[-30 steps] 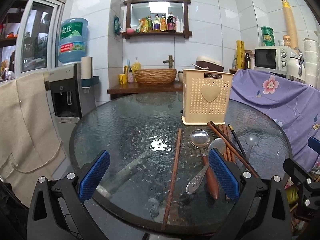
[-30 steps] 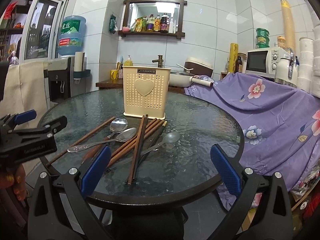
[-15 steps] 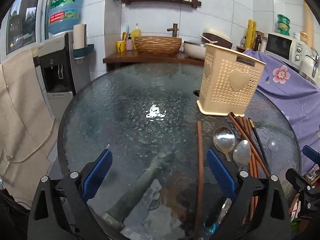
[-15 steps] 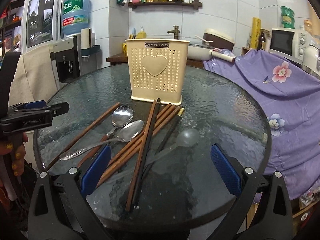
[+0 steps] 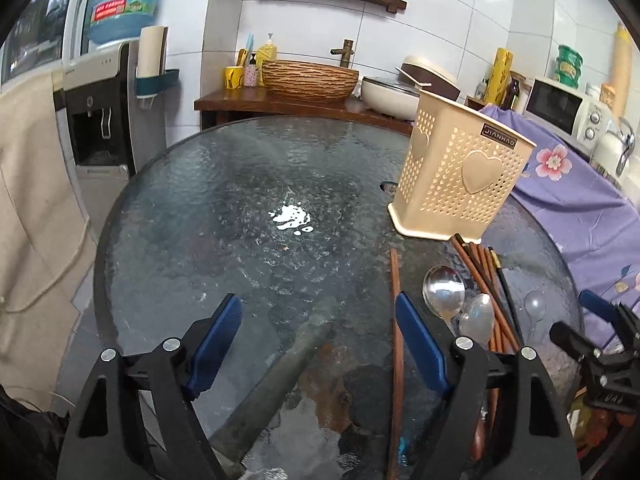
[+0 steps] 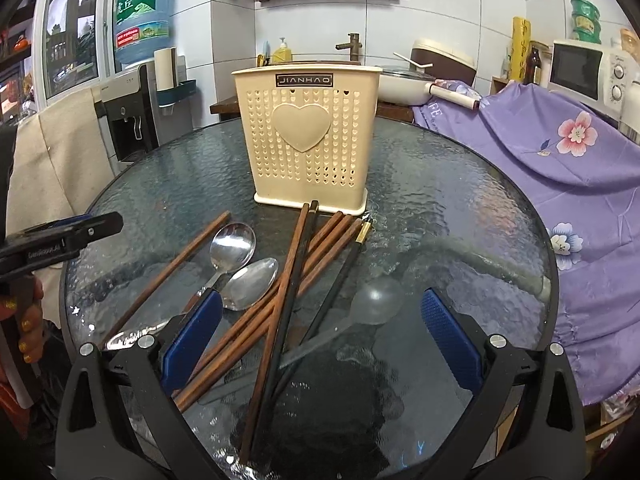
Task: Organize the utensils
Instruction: 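Move left tool to the lone brown chopstick while right tool approaches the grey ladle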
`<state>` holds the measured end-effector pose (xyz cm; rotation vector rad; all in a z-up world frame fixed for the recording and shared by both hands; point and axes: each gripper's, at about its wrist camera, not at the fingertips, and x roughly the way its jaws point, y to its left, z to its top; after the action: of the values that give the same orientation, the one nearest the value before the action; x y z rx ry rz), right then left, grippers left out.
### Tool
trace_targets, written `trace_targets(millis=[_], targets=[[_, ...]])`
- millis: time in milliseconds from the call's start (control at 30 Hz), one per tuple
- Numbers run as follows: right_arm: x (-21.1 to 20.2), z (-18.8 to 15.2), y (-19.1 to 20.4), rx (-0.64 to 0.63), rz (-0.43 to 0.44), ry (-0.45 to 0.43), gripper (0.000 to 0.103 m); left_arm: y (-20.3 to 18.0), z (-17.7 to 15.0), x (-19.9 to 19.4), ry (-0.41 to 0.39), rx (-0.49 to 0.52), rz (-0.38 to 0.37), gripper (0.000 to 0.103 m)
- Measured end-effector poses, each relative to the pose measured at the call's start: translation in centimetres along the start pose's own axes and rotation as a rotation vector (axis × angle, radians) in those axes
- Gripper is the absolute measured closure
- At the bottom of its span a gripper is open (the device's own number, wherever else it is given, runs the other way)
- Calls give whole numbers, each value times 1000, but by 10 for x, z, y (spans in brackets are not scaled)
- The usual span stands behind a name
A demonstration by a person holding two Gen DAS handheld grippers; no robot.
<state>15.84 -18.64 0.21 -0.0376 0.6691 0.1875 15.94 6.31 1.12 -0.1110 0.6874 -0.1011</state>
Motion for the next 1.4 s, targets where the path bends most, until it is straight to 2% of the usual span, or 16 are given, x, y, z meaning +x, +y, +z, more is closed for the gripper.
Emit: trace_targets(millis=[167,433,633,700,833,1000,1233,1400], targets=[[8,6,-1,4,-10,19,5,2,3,7,42,11,-2,33],[19,21,-10,43,0,53,5,-1,16,17,61,31,-14,40],[31,30,-22,94,15,101,7,6,21,34,114,42,-24,58],[33,34,-27,108,6,110,14,9,22,37,135,30,-33,65],[38,38,-27,112,26,130,19,11,21,40,152,23,-45,66],[50,42,-19,57,33,142,26,-3,23,47,183,43,-86,66],[70,43,-24,25,5,167,32,-33,24,63,222,121,-104,67],[73,44,-31,25,-25,164,34,-35,21,74,253,122,-124,67]])
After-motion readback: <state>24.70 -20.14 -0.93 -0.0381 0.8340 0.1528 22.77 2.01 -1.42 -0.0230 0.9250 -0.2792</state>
